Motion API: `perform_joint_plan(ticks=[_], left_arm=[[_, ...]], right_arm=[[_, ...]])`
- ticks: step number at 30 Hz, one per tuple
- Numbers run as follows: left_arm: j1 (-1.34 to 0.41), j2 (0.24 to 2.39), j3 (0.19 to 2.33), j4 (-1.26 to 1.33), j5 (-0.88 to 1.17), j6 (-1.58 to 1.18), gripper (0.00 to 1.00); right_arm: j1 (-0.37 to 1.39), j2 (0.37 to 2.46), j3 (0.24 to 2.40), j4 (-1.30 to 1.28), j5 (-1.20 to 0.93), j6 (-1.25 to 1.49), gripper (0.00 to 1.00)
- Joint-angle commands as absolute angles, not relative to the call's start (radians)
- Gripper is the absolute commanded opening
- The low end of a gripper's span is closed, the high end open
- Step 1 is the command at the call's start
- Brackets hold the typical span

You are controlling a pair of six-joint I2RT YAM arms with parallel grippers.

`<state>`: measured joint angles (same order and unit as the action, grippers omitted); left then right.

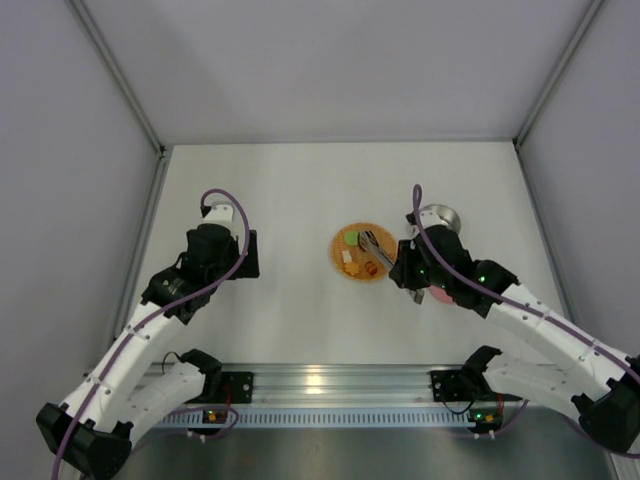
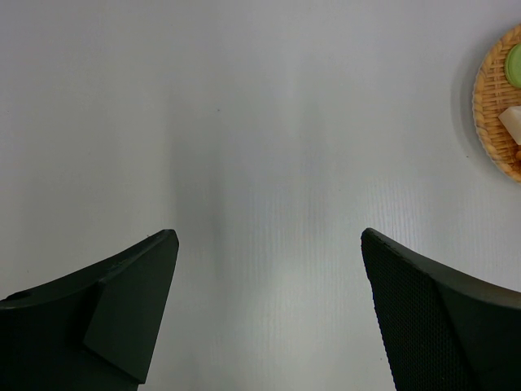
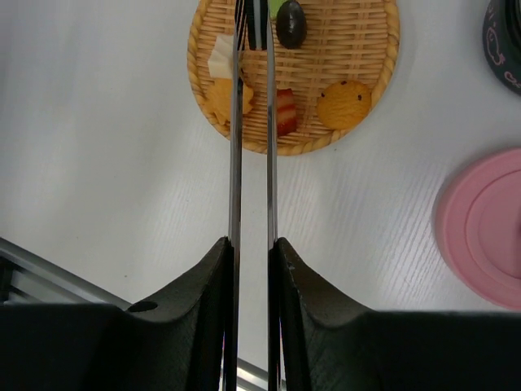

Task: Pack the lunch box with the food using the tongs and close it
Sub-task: Pick up the fake food from the plate, then place the fake food in the packing box.

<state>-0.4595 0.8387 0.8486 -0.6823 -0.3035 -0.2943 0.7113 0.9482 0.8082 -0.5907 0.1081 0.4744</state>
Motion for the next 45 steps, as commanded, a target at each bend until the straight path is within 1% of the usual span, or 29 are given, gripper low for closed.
perform_joint_plan(ticks=[1, 7, 13, 15, 20, 26, 29, 31, 41, 45], left_arm=[[-0.459, 0.836, 0.844, -0.661, -0.304, -0.299, 0.99], [-0.46, 0.833, 0.844, -0.66, -0.301, -0.299, 0.99], [-0.46, 0.831, 0.844, -0.66, -0.298, -0.299, 0.99], [-0.46, 0.831, 0.844, -0.657, -0.296, -0.298, 0.99], [-0.462, 0.828, 0.842, -0.658, -0.291, -0.296, 0.99], [-0.463, 0.827, 0.842, -0.657, -0.291, -0.296, 0.99], [-0.465, 0.827, 0.842, -0.658, -0.291, -0.298, 0.99], [-0.465, 0.827, 0.842, -0.658, -0.291, -0.298, 0.99], [-0.469, 0.827, 0.842, -0.658, -0.295, -0.298, 0.99], [-0.471, 0.827, 0.842, -0.658, -0.296, -0.298, 0.99]], right_arm=[[0.729, 0.911, 0.882, -0.623, 0.164, 0.472, 0.18], [0.718, 0.893, 0.939, -0.695, 0.371, 0.474, 0.18], [0.689, 0.893, 0.963, -0.742, 0.527, 0.492, 0.2], [0.643, 0.887, 0.959, -0.735, 0.522, 0.488, 0.2], [0.485, 0.874, 0.939, -0.707, 0.407, 0.443, 0.2], [0.385, 0.879, 0.916, -0.678, 0.313, 0.416, 0.2], [0.367, 0.885, 0.899, -0.667, 0.278, 0.41, 0.2], [0.362, 0.887, 0.887, -0.657, 0.258, 0.408, 0.23], [0.359, 0.884, 0.864, -0.661, 0.261, 0.399, 0.31], [0.359, 0.882, 0.854, -0.661, 0.267, 0.397, 0.38]])
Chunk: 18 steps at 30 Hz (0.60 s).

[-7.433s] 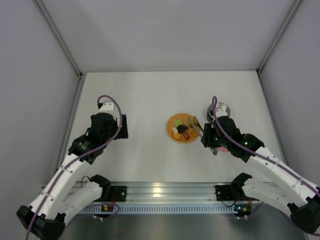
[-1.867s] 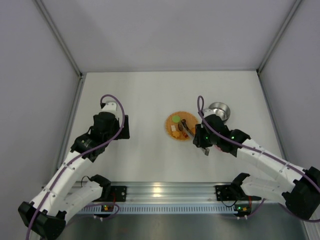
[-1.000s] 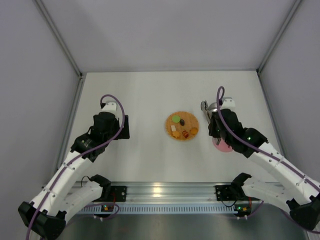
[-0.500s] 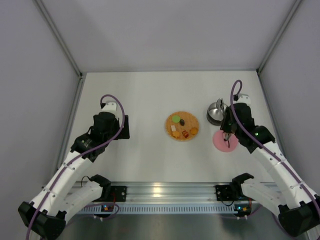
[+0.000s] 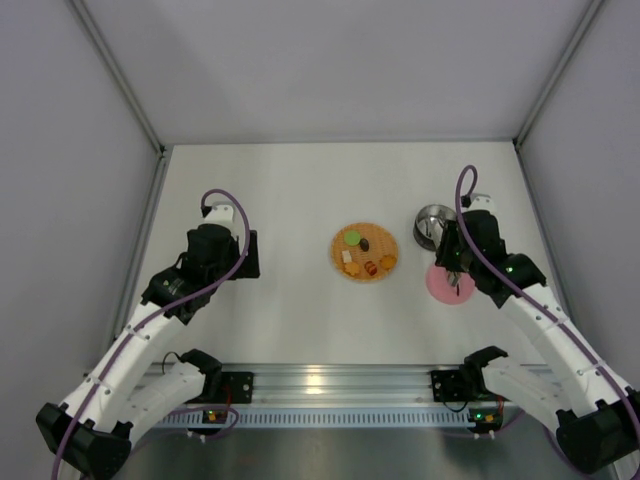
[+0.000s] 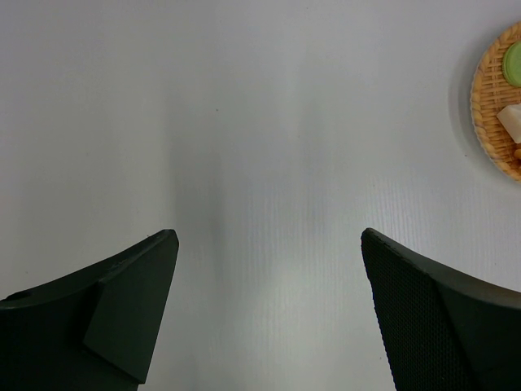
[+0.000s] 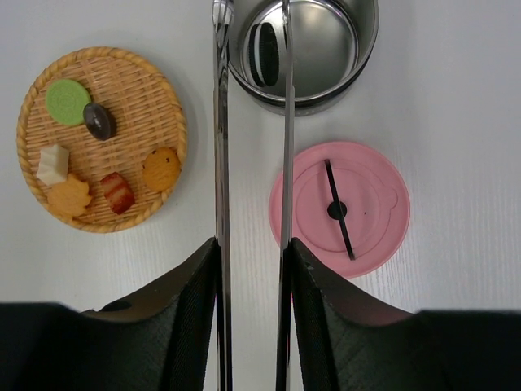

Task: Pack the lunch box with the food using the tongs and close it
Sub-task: Place the fake food in the packing box, then pick up the fake food from the plate.

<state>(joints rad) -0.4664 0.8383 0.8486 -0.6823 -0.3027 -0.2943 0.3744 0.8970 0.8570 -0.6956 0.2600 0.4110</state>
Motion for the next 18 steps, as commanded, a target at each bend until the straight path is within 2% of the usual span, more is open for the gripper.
perform_joint_plan(ticks=[1, 11, 18], left_arm=[[-0.472, 0.827, 0.842, -0.657, -0.298, -0.298, 0.99], [-0.474, 0.828, 0.842, -0.66, -0.299, -0.299, 0.99], [-0.472, 0.83, 0.842, -0.66, -0.298, -0.299, 0.99]], right_arm=[[0.359, 0.881, 0.854, -0.661, 0.267, 0.397, 0.38], [0.359, 0.854, 0.868, -0.675, 0.232, 0.39, 0.4], [0.386, 0.842, 0.896, -0.675, 0.097, 0.393, 0.39]])
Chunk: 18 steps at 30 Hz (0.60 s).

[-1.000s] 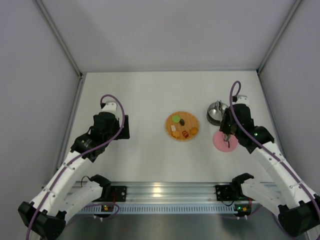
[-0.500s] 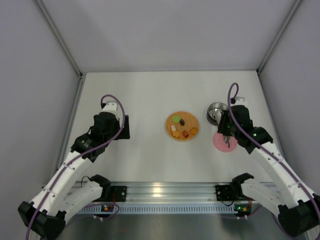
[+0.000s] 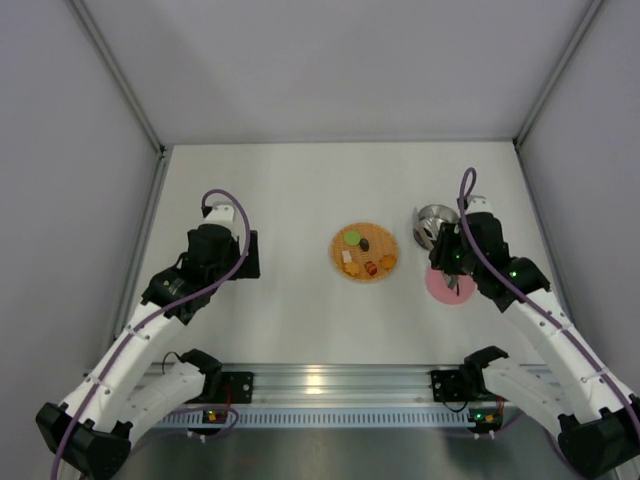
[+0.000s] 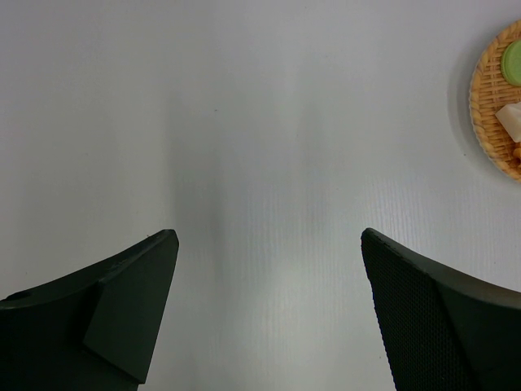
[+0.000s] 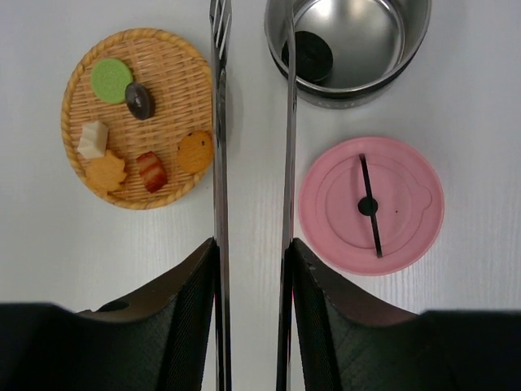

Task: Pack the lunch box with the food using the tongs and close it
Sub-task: Pick up the fake food from the plate.

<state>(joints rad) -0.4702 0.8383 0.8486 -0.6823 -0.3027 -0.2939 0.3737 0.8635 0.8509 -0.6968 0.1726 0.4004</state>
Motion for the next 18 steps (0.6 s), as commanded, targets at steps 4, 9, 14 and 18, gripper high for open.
perform_joint_plan(ticks=[4, 9, 14, 18], left_arm=[[-0.474, 0.831, 0.842, -0.66, -0.299, -0.299, 0.99], [-0.474, 0.833, 0.842, -0.658, -0.302, -0.299, 0.99], [-0.474, 0.838, 0.842, -0.658, -0.304, -0.299, 0.99], [-0.474, 0.841, 0.842, -0.661, -0.304, -0.299, 0.99]], right_arm=[[0.504, 0.882, 0.904, -0.66, 0.115, 0.414, 0.39], [0.61, 0.936, 0.908, -0.63, 0.164, 0.452, 0.38], [0.681, 0.997, 0.907, -0.595, 0.184, 0.465, 0.38], [0.71, 1.061, 0.899, -0.552, 0.184, 0.469, 0.39]])
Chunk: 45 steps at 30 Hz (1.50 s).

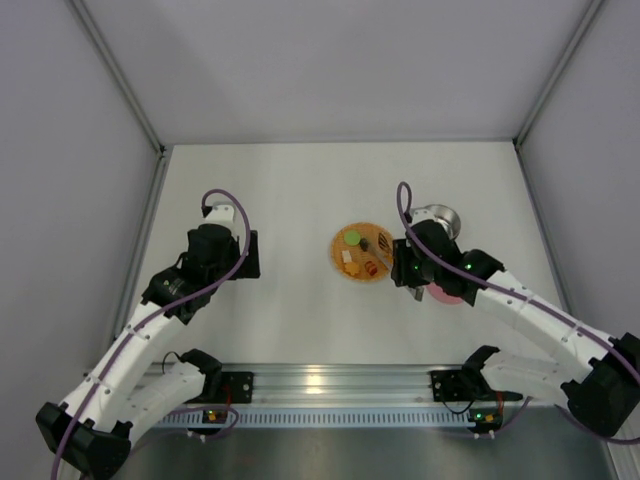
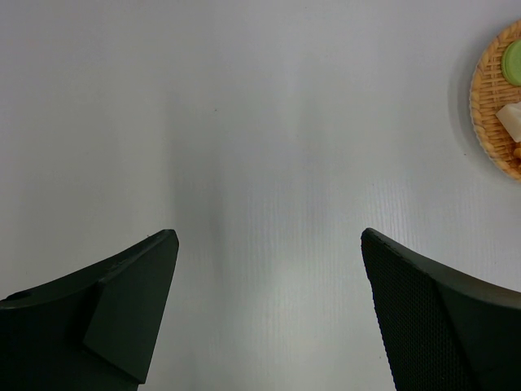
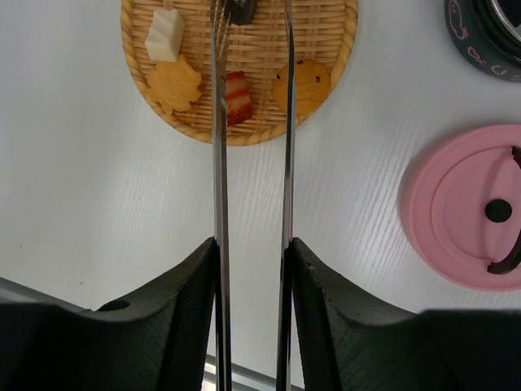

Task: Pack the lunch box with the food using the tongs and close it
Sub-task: Pick up the fake food from the plate.

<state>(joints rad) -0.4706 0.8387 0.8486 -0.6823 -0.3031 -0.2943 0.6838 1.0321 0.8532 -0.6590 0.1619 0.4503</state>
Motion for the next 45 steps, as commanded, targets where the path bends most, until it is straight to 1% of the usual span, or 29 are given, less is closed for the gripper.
perform_joint_plan(ticks=[1, 14, 22, 25, 29, 32, 37, 45], left_arm=[[-0.474, 0.842, 0.842, -0.661, -0.304, -0.299, 0.99], [-0.476, 0.845, 0.842, -0.661, -0.304, -0.299, 0.99], [-0.477, 0.847, 0.842, -0.66, -0.302, -0.301, 0.99], [-0.476, 0.847, 0.842, -0.66, -0.304, -0.301, 0.99], [-0.477, 0.848, 0.842, -0.66, -0.304, -0.301, 0.99], [-0.476, 0.848, 0.842, -0.66, -0.305, -0.301, 0.99], [-0.477, 0.848, 0.842, -0.661, -0.304, -0.301, 0.99], [-0.477, 0.844, 0.842, -0.66, -0.304, -0.301, 0.99]], right_arm=[[0.721, 1.084, 0.9, -0.548, 0.187, 0.468, 0.39], [0.741, 1.164, 0.916, -0.514, 0.216, 0.469, 0.41], [0.741, 1.213, 0.922, -0.495, 0.216, 0.469, 0.41], [0.741, 1.215, 0.922, -0.497, 0.216, 0.472, 0.39], [0.741, 1.206, 0.923, -0.503, 0.219, 0.471, 0.31], [0.741, 1.193, 0.923, -0.511, 0.218, 0.474, 0.27], [0.741, 1.158, 0.939, -0.537, 0.235, 0.474, 0.27], [0.738, 1.1, 0.986, -0.609, 0.336, 0.463, 0.26]])
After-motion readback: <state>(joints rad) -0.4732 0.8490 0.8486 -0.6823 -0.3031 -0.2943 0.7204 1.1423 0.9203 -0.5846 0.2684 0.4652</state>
